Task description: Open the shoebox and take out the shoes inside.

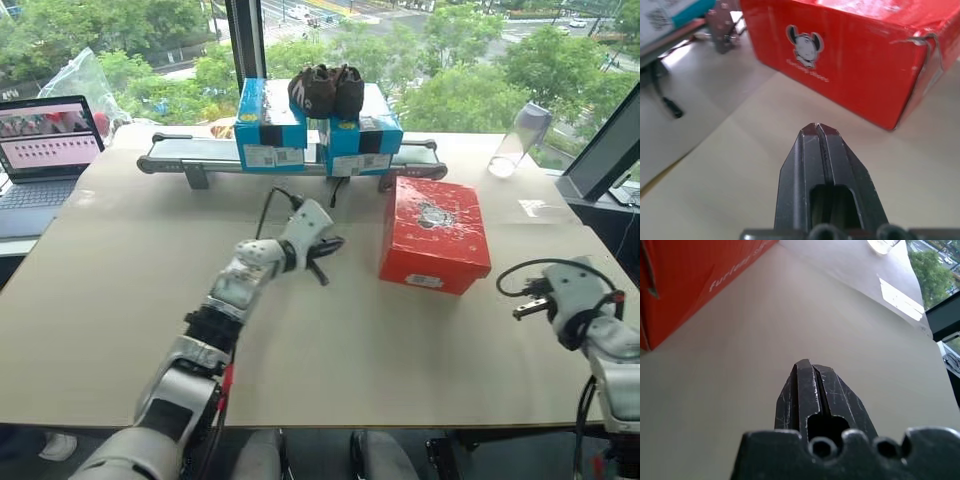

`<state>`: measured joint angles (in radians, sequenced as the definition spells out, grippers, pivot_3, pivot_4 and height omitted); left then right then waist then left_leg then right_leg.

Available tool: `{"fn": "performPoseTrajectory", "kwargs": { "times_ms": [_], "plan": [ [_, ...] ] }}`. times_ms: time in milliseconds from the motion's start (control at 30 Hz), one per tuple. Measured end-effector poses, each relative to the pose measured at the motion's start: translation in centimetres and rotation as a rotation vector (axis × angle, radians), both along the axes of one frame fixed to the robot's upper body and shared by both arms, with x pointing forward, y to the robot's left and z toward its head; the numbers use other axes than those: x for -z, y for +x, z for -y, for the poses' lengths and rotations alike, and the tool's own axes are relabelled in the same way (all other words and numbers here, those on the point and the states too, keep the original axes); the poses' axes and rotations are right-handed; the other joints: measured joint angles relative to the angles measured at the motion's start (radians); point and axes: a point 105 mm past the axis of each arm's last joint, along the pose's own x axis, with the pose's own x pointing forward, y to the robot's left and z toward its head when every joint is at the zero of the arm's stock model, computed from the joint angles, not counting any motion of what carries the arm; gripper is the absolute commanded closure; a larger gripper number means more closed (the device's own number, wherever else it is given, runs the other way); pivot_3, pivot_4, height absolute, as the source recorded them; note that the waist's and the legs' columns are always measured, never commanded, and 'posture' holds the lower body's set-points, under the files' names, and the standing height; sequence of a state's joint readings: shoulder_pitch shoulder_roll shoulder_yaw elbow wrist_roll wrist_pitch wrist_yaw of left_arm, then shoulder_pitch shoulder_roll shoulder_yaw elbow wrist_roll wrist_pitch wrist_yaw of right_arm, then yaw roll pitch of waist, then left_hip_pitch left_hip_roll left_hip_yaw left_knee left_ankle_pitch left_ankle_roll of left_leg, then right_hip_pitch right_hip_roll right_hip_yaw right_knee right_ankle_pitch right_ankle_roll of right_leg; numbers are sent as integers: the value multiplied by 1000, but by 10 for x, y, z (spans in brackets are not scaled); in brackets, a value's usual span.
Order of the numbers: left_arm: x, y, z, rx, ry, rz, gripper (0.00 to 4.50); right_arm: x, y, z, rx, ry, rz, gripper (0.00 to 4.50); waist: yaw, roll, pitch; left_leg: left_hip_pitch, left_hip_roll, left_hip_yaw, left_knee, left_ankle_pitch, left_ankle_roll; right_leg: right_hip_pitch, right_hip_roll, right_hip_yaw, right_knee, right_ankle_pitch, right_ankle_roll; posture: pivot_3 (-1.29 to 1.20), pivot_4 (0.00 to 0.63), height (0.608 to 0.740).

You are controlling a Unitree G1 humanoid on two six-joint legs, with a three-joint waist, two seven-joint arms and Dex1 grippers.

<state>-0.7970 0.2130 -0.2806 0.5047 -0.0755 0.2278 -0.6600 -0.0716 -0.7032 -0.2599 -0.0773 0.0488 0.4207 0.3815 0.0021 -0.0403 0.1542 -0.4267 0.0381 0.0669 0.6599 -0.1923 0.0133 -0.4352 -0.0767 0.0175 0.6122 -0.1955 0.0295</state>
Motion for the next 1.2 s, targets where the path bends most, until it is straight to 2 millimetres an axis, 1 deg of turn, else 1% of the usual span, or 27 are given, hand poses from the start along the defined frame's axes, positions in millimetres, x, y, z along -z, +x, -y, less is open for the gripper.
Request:
{"fn": "performPoseTrajectory", "kwargs": {
  "times_ms": [67,133,233,300,433,567,733,933,1033,1100,1200],
  "plan": [
    [7,5,4,-21,13,5,4500,1,6,-6,-1,-15,6,4470,-1,0,0,0,0,0,0,0,0,0,0,0,0,0,0,0,150,740],
    [10,9,14,-27,13,18,4500,0,13,-16,-17,-19,24,4470,-2,0,0,0,-1,0,0,0,1,0,-1,0,0,1,1,0,150,740],
    [14,8,31,-6,-2,23,4500,-1,27,-32,-41,-5,46,4470,0,0,0,-2,-2,-1,0,1,1,0,-1,0,-1,3,5,0,150,740],
    [19,6,37,3,-11,11,4500,2,33,-40,-58,10,46,4470,0,0,0,-4,-2,-1,0,1,1,-1,-1,0,-1,5,8,0,150,740],
    [24,6,47,5,-30,-7,4500,11,41,-46,-70,35,32,4470,1,0,0,-5,-2,-1,0,1,2,-2,-1,0,-1,5,8,0,150,740],
    [29,-2,65,38,-66,-41,4500,16,44,-54,-95,58,26,4470,1,0,0,-5,-2,-1,0,1,2,-2,-1,0,-1,5,8,0,150,740],
    [30,-4,63,52,-108,-74,4500,17,44,-57,-119,75,18,4470,-2,0,0,-4,-2,-2,0,1,2,-2,-1,0,-1,6,8,0,150,740],
    [33,-13,60,82,-143,-99,4500,19,41,-60,-143,99,8,4470,-4,0,0,-5,-2,-2,0,1,2,-2,-1,0,-1,5,8,0,150,740],
    [33,-18,50,84,-143,-105,4500,20,35,-69,-181,130,-1,4470,-11,1,0,-4,-2,-3,0,1,2,-2,0,0,-1,6,8,0,150,740],
    [33,-24,39,85,-135,-107,4500,20,29,-79,-220,139,-18,4470,-17,1,-1,-4,-1,-3,0,1,2,-2,0,0,0,5,7,0,150,740],
    [34,-35,15,64,-104,-113,4500,21,14,-100,-296,146,-61,4470,-23,1,-1,-3,0,-3,0,1,2,-2,0,0,2,5,6,0,150,740]
  ]
}}
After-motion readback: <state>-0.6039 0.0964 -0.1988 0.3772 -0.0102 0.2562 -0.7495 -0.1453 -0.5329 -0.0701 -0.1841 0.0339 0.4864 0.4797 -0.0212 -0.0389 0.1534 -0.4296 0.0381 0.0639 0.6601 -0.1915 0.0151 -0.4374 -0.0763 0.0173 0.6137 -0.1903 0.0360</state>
